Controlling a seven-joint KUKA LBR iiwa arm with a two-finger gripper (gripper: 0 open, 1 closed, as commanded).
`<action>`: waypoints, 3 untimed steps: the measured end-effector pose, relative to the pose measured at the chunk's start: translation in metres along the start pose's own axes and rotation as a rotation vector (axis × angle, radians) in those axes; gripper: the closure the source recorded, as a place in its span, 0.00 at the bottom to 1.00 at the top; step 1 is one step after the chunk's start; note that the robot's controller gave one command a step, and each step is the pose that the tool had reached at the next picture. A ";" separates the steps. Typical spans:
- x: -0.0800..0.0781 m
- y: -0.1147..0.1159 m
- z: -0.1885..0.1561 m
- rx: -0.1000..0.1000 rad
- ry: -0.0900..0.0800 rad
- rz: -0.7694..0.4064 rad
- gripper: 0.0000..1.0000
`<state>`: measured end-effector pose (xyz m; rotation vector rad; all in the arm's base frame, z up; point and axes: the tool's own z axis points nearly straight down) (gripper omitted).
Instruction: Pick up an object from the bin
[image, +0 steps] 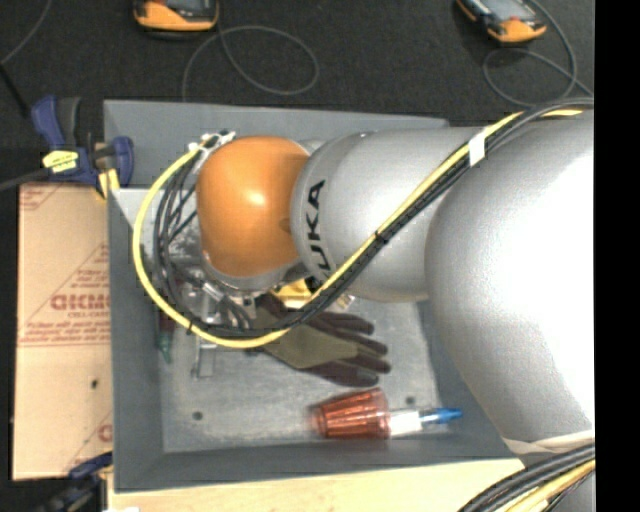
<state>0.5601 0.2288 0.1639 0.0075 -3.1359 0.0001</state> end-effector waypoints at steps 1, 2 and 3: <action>-0.002 -0.001 -0.005 -0.002 -0.008 0.004 0.00; 0.000 -0.015 -0.017 -0.001 -0.003 -0.080 0.00; 0.003 -0.046 -0.039 0.001 -0.011 -0.361 0.00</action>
Offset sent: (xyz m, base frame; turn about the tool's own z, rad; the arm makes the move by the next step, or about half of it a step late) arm 0.0019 -0.0931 0.0823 -0.3782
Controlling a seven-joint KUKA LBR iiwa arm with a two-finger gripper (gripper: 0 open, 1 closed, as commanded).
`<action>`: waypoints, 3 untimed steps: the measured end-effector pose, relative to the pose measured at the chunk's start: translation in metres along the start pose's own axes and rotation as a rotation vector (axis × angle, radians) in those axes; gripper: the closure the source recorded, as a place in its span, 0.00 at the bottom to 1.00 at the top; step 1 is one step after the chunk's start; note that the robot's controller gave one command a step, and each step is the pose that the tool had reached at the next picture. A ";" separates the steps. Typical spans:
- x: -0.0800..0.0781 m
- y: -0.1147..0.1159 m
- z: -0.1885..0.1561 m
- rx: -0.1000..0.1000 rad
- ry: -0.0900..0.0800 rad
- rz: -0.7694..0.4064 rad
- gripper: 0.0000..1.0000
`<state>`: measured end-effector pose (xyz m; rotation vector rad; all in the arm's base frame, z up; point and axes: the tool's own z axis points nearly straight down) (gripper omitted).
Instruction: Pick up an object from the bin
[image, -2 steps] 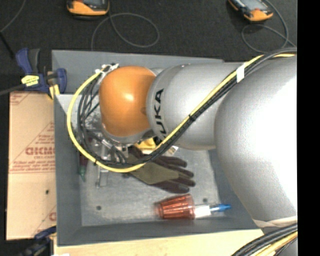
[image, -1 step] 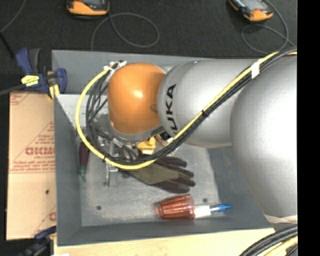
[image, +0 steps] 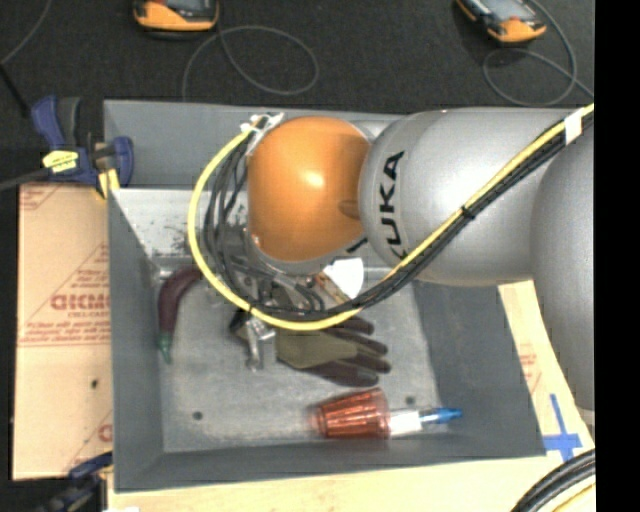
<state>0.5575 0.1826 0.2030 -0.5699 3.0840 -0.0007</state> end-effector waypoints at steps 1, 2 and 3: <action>-0.003 -0.026 -0.034 -0.004 0.007 -0.022 0.00; 0.000 -0.041 -0.037 -0.001 -0.010 0.187 0.00; -0.006 -0.047 0.000 -0.001 0.000 0.081 0.00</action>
Offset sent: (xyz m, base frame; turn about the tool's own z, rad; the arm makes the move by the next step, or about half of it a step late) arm 0.0007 -0.0693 -0.0299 -0.1172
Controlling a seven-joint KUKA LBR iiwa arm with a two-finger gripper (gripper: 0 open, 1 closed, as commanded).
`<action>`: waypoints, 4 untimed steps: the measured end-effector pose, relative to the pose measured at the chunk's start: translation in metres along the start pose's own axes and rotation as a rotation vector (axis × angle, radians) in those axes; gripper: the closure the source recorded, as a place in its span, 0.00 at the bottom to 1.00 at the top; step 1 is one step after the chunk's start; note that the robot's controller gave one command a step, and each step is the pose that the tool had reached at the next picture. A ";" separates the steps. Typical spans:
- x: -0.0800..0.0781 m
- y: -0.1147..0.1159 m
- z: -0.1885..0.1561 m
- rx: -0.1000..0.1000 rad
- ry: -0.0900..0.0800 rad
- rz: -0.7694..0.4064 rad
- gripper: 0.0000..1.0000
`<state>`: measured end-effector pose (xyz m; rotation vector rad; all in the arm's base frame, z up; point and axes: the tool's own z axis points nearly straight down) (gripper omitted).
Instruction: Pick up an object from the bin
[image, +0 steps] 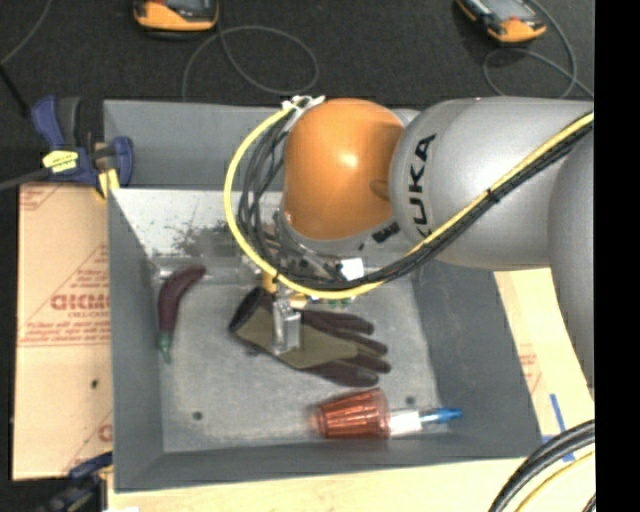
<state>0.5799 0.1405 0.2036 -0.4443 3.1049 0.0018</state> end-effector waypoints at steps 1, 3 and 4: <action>-0.004 -0.011 0.036 0.002 -0.007 -0.229 0.00; -0.006 -0.015 0.063 -0.001 -0.002 -0.042 0.00; -0.009 -0.016 0.067 -0.001 -0.003 0.035 0.00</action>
Offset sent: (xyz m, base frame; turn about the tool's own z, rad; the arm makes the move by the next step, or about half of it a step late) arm 0.0119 -0.0121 -0.0916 0.2327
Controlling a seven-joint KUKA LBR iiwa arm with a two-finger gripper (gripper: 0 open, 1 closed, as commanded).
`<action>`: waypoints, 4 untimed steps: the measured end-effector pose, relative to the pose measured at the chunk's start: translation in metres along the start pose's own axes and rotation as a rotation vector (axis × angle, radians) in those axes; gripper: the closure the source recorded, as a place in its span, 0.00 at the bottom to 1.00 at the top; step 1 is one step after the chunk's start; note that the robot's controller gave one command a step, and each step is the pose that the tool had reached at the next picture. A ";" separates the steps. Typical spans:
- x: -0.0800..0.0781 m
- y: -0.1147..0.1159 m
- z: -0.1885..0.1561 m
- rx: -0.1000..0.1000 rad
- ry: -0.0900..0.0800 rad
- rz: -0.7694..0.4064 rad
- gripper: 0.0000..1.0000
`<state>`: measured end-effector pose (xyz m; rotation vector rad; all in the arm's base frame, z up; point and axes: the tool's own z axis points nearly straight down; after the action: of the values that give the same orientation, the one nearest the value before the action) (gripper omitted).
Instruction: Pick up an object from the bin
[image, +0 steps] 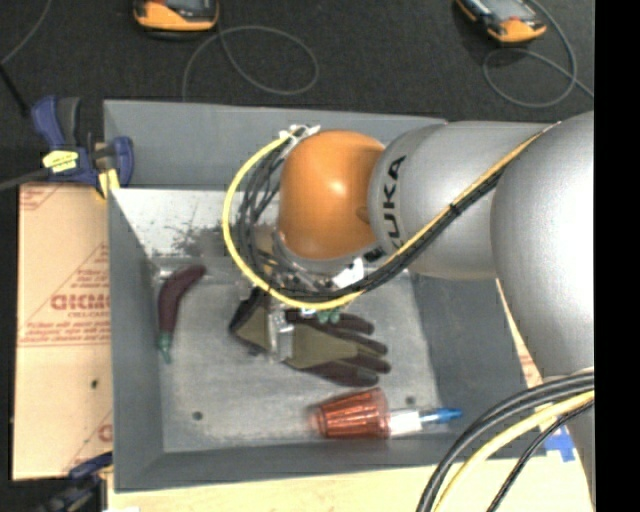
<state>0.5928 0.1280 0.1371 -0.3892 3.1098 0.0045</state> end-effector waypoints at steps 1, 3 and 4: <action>-0.047 0.016 0.066 0.001 -0.004 -0.435 1.00; -0.044 0.016 0.043 0.000 -0.009 -0.430 1.00; -0.049 0.013 0.040 0.001 -0.013 -0.418 1.00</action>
Offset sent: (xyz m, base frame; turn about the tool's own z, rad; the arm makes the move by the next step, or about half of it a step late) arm 0.0000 0.0000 0.0000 0.0000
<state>0.6369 0.1525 0.0970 -1.0212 2.9488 0.0028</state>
